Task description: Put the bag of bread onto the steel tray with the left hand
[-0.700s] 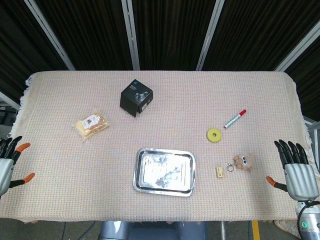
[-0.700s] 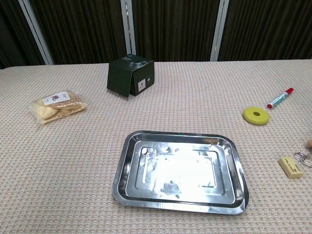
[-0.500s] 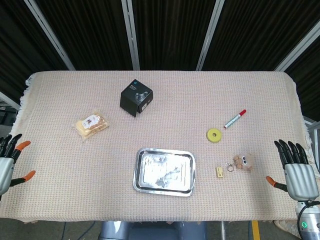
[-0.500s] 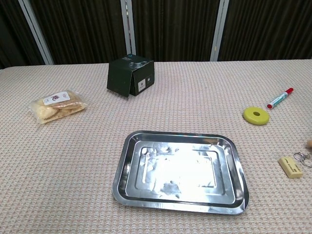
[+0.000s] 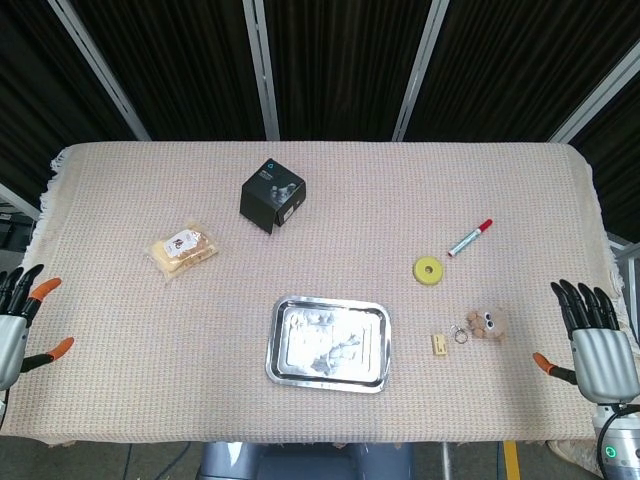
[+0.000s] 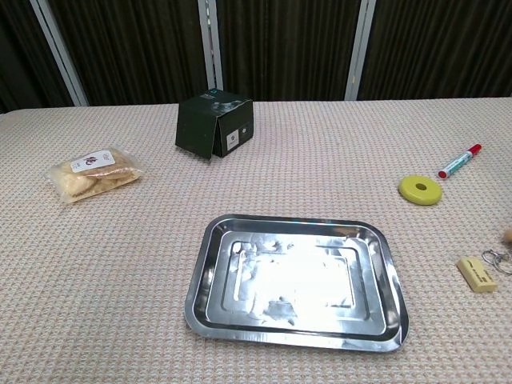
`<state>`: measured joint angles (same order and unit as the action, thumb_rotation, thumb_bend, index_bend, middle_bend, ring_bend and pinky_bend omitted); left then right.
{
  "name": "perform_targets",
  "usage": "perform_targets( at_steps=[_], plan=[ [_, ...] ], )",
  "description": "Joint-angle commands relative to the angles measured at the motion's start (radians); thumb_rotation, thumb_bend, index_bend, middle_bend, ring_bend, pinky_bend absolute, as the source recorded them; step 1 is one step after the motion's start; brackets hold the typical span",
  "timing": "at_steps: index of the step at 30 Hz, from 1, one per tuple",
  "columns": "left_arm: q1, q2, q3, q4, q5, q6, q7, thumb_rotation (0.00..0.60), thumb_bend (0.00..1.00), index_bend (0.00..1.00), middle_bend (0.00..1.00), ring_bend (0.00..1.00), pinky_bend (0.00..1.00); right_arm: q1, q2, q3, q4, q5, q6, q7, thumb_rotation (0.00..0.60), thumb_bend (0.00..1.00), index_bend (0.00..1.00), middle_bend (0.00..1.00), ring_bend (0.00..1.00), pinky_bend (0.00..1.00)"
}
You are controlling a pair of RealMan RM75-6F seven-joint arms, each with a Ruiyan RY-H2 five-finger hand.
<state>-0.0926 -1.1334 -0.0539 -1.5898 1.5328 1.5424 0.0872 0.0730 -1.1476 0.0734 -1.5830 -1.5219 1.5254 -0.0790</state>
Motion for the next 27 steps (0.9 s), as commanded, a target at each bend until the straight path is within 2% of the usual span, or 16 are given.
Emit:
perform_targets(
  at_steps=[1,7,12,15,17,21,27],
  plan=[
    [-0.001,0.0,0.001,-0.003,-0.002,-0.004,0.001,0.562,0.0,0.19,0.04,0.0,0.0,-0.001,0.0,0.0,0.001,-0.001,0.002,0.001,0.6,0.0,0.03,0.05,0.0,0.03],
    [-0.004,0.001,0.0,-0.008,-0.013,-0.017,0.003,0.562,0.0,0.16,0.02,0.0,0.0,-0.001,0.001,0.001,0.003,-0.002,0.003,0.003,0.6,0.0,0.03,0.05,0.0,0.03],
    [-0.035,0.017,0.002,-0.017,-0.034,-0.092,0.003,0.563,0.0,0.09,0.0,0.0,0.02,0.001,0.004,0.001,0.003,0.001,-0.005,0.007,0.6,0.0,0.03,0.05,0.0,0.03],
    [-0.076,0.026,-0.005,-0.017,-0.06,-0.174,-0.005,0.564,0.0,0.03,0.0,0.0,0.01,0.002,0.009,0.003,0.002,-0.002,-0.002,0.008,0.6,0.0,0.03,0.05,0.0,0.03],
    [-0.117,0.034,-0.012,-0.02,-0.1,-0.266,-0.004,0.565,0.0,0.0,0.0,0.0,0.0,0.001,0.012,0.004,0.001,-0.002,0.001,0.009,0.6,0.0,0.03,0.05,0.0,0.03],
    [-0.199,0.03,-0.039,-0.01,-0.157,-0.407,-0.004,0.561,0.0,0.0,0.0,0.0,0.0,-0.002,0.015,0.003,-0.001,-0.002,0.004,0.01,0.6,0.0,0.03,0.05,0.0,0.03],
    [-0.33,-0.061,-0.089,0.098,-0.203,-0.553,0.022,0.565,0.0,0.04,0.0,0.0,0.0,-0.015,0.022,0.0,-0.003,0.0,0.018,0.016,0.6,0.0,0.03,0.05,0.0,0.03]
  ],
)
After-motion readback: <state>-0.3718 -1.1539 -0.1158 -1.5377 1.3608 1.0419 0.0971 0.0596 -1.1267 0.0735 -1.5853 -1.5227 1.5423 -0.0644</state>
